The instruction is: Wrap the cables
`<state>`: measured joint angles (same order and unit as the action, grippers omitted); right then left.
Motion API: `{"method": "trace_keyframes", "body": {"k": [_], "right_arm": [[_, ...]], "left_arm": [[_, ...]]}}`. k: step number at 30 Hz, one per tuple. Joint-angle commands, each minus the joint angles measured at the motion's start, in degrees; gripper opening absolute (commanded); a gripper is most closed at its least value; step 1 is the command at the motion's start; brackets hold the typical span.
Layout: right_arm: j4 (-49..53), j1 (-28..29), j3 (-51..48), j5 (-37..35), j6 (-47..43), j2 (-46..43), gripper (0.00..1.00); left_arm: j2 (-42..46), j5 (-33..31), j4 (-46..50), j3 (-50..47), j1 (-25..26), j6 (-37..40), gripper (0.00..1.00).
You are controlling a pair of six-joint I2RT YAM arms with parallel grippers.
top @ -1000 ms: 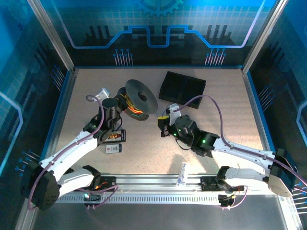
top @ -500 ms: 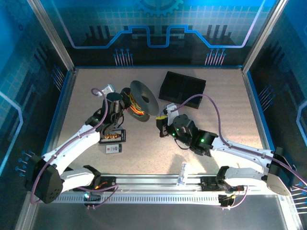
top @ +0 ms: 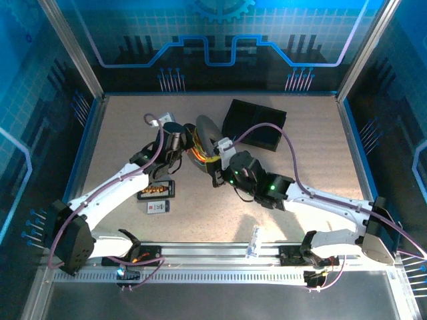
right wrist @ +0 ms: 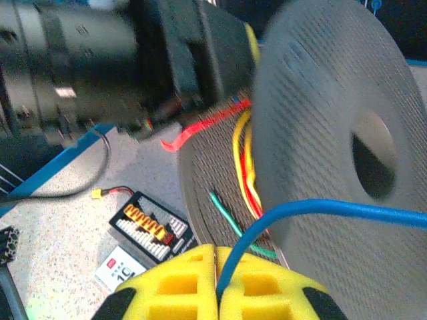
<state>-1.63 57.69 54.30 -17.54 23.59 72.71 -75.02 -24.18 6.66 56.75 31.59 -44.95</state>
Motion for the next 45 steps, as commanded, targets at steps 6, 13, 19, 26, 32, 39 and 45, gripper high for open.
{"method": "trace_keyframes", "body": {"k": [6, 13, 19, 26, 32, 39, 45], "right_arm": [[4.01, -5.69, 9.85, 1.06, 0.68, 5.03, 0.00], [4.23, -6.02, 8.58, 0.88, 0.21, 3.34, 0.00], [8.67, -7.81, 11.45, -2.48, -1.74, 3.01, 0.00], [11.91, -9.89, 16.63, 1.96, -4.55, 6.24, 0.00], [12.79, -8.62, 14.82, 11.75, -4.28, 5.70, 0.09], [16.83, -6.71, 12.91, 13.33, 0.82, 5.63, 0.22], [19.35, -6.96, 12.58, 12.82, 1.11, 2.75, 0.34]], "left_arm": [[-2.37, 2.26, -2.73, 4.74, 5.65, 3.76, 0.00], [-3.52, 4.01, -1.49, 6.53, 5.98, 7.32, 0.00], [-6.53, 5.58, 2.43, 11.23, 8.58, 13.74, 0.00], [-10.16, 5.21, 7.65, 17.25, 11.84, 17.61, 0.00], [-10.43, 3.56, 9.75, 18.59, 11.83, 17.51, 0.00], [-10.41, 2.34, 10.08, 18.94, 11.81, 17.00, 0.00], [-10.42, 1.97, 10.91, 18.96, 11.77, 17.24, 0.00]]}}
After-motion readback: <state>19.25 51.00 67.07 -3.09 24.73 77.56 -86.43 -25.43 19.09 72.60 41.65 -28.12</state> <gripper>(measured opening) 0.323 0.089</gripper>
